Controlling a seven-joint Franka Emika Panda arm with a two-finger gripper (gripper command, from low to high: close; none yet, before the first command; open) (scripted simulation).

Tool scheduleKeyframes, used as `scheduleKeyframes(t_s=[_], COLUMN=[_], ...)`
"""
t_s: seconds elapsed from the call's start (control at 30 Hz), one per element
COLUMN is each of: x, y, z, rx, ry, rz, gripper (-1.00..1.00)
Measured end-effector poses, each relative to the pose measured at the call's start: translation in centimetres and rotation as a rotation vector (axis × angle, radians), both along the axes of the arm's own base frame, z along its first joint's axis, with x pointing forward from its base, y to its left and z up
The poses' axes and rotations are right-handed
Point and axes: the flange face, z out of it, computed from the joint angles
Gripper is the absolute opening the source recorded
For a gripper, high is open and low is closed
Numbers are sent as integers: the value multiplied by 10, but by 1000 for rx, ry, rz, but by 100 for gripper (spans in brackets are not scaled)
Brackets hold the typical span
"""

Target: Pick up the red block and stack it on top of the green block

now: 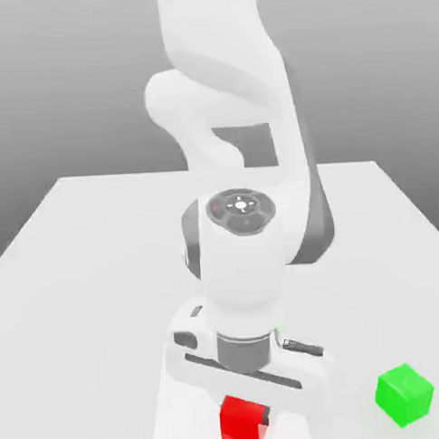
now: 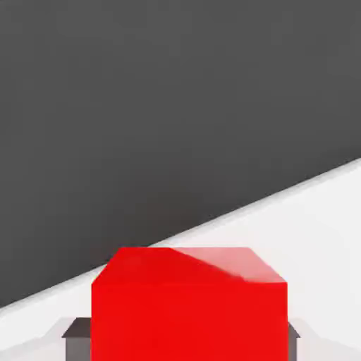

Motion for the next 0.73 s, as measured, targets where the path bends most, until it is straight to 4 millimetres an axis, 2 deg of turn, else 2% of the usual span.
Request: scheduleKeyframes(t_s=[0.07, 0.2, 0.23, 0.33, 0.47, 0.53, 0.6, 0.63, 0.73], x=[1, 0, 1, -4, -27, -32, -34, -35, -35], y=[0, 4, 23, 96, 193, 210, 214, 215, 215], z=[12, 58, 64, 79, 94, 79, 54, 43, 43], rx=[0, 0, 1, 3, 2, 1, 1, 1, 1], ry=[0, 1, 2, 3, 2, 0, 0, 0, 0], rz=[-1, 4, 24, 102, 205, 223, 227, 229, 229], gripper=[-100, -100, -100, -100, -100, -100, -100, 100, 100])
